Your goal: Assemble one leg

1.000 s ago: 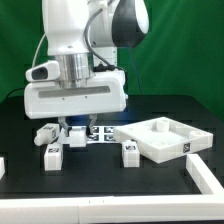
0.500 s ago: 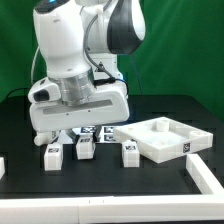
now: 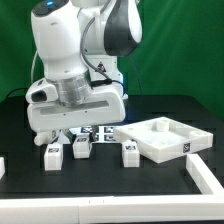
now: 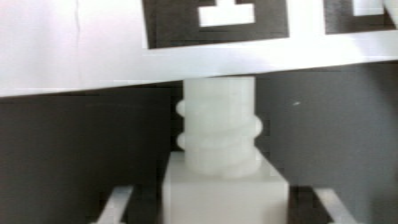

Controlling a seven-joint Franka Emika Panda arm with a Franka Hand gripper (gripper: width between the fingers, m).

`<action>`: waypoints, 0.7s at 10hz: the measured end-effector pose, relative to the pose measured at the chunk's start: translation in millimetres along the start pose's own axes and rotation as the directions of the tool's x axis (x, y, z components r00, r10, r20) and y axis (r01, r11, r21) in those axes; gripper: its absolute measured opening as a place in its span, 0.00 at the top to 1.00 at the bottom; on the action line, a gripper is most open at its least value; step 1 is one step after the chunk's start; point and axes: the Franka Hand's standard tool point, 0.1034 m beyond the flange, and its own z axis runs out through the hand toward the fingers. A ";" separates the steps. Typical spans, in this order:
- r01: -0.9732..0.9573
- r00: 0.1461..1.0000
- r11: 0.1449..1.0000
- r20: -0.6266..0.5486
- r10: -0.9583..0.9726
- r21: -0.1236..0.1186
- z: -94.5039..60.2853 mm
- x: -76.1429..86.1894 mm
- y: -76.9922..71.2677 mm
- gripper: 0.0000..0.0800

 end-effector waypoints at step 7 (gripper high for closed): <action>-0.008 1.000 1.000 -0.003 0.008 0.012 -21.3 2.6 -4.0 0.20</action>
Offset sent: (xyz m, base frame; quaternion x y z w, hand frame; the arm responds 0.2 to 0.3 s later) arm 0.0000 0.0000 0.0000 0.0000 0.0000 0.0000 1.0000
